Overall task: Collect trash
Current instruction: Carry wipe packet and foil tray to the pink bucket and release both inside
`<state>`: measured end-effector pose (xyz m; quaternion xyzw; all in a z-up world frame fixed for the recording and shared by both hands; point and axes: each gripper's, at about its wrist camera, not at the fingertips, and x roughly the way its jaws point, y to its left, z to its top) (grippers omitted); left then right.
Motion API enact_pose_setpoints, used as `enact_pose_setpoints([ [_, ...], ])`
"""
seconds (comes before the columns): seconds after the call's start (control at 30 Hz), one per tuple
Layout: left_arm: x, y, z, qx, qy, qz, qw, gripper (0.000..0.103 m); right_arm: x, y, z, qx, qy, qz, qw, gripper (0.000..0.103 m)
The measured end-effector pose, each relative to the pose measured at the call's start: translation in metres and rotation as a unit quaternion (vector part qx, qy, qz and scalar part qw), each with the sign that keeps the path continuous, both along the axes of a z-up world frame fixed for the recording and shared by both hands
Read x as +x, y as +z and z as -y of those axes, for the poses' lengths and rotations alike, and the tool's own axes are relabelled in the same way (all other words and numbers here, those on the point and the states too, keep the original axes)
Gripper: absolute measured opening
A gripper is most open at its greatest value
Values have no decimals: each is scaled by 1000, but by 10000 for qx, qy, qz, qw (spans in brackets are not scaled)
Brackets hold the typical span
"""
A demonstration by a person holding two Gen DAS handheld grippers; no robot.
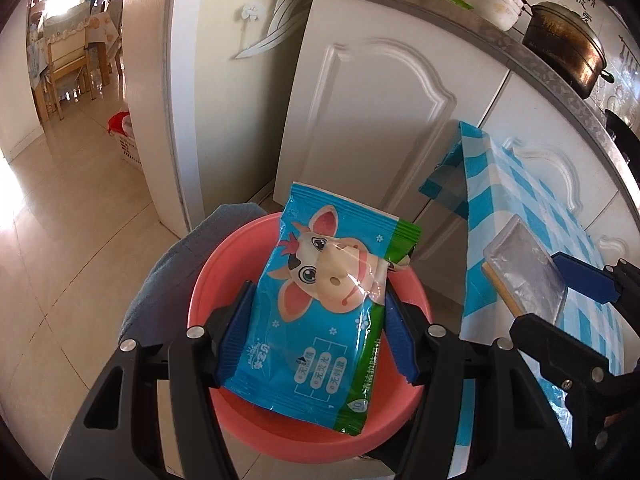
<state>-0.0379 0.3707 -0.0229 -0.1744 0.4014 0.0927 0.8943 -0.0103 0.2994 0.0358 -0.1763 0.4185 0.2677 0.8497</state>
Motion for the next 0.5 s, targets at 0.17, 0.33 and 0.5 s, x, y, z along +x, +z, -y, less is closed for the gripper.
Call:
enact_pose_setpoints([
  [0.17, 8, -19, -9, -62, 64, -196, 9998, 62, 5, -19, -14, -139, 196, -163, 9996, 66],
  [0.33, 5, -30, -20, -221, 223, -201, 9993, 78, 5, -22, -10, 39, 231, -178, 9996, 86],
  [0.5, -3, -16, -24, -3, 336, -34, 9994, 89, 2, -1, 21, 536, -297, 29, 9981, 88],
])
